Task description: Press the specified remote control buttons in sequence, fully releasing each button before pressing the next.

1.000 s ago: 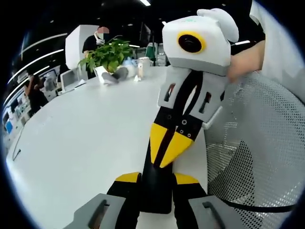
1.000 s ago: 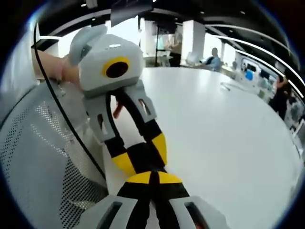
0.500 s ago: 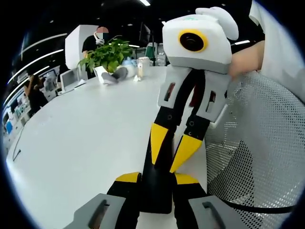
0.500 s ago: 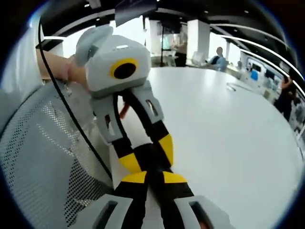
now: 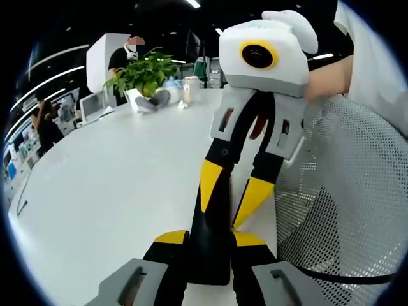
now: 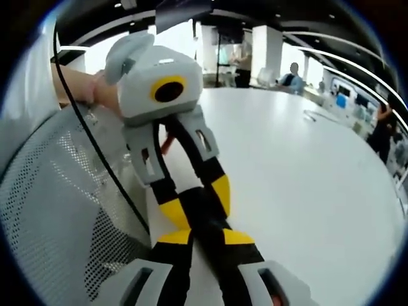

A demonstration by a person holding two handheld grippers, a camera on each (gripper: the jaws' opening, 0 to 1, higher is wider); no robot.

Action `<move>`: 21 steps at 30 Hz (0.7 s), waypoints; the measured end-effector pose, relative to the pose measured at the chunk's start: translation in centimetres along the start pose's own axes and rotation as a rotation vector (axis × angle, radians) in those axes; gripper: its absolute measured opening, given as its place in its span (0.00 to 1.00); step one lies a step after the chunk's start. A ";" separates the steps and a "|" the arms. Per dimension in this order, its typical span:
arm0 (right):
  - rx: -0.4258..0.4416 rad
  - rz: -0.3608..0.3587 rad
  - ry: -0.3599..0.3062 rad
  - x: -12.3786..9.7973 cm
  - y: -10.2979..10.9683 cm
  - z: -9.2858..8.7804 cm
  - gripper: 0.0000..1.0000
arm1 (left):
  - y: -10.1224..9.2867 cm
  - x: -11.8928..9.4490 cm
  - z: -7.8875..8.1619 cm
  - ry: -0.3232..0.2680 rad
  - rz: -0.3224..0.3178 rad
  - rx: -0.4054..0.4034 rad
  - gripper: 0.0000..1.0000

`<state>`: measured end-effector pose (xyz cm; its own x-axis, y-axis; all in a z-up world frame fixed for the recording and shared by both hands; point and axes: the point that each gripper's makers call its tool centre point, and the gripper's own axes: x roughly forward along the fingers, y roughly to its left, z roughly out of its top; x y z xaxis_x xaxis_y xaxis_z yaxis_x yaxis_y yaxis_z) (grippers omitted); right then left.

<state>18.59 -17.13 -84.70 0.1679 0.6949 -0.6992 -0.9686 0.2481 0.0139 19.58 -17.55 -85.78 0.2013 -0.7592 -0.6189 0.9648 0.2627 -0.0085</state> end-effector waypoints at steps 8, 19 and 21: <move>-0.017 -0.020 0.021 -0.3 -0.5 -0.4 0.14 | 0.0 0.0 0.0 -0.002 -0.003 0.001 0.25; -0.047 -0.035 0.040 -0.6 -0.9 -0.9 0.14 | 0.0 0.0 0.0 -0.003 -0.006 0.004 0.25; -0.043 -0.035 0.040 -0.7 -1.0 -1.0 0.14 | 0.0 0.0 0.0 -0.003 -0.007 0.006 0.25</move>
<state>19.23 -18.48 -84.95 0.1954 0.6585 -0.7268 -0.9694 0.2420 -0.0414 19.54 -17.57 -85.74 0.1946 -0.7627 -0.6168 0.9672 0.2538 -0.0087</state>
